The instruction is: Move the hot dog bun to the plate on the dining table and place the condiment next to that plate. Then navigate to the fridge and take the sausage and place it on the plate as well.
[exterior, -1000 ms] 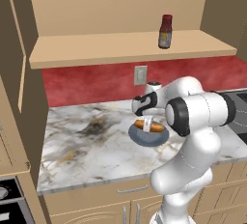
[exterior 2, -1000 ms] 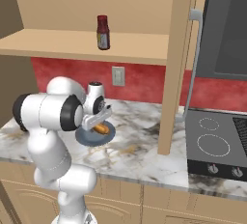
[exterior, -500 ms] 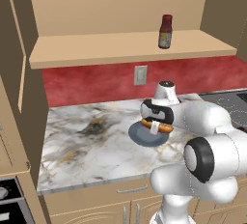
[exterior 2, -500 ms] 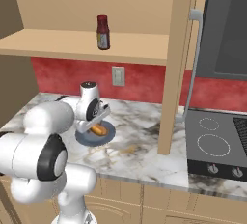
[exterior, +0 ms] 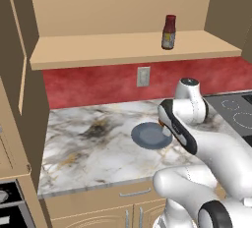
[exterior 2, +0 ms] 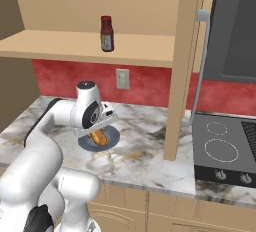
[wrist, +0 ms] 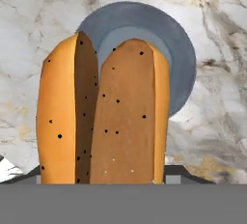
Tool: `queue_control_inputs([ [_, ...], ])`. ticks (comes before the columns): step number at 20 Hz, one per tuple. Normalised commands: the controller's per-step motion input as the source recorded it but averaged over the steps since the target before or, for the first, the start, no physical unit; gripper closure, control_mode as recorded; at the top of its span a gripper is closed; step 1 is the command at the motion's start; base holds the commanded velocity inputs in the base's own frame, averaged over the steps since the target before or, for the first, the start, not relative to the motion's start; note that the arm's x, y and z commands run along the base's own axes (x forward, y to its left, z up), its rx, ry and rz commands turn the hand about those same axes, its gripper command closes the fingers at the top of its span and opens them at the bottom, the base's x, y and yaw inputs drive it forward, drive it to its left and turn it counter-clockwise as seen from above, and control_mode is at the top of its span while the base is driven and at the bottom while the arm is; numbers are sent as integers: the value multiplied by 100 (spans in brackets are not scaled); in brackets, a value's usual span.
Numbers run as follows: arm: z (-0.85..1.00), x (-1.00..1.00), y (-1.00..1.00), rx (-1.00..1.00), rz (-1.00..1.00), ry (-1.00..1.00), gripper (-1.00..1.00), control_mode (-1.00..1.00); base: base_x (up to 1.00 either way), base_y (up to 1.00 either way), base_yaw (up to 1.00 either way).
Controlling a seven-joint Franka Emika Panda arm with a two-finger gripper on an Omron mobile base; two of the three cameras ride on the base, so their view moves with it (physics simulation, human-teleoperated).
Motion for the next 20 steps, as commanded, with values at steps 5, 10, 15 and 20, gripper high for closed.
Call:
queue_control_inputs([
  [5, 60, -75, -1, 1, -39, 0, 100, -100, 0, 0, 0],
  [10, 79, -75, 7, 1, -22, 0, 100, -100, 0, 0, 0],
  [15, 80, -53, 2, 0, -13, -4, 100, -100, 0, 0, 0],
  [20, 73, -29, 0, 0, -6, -16, 100, -100, 0, 0, 0],
])
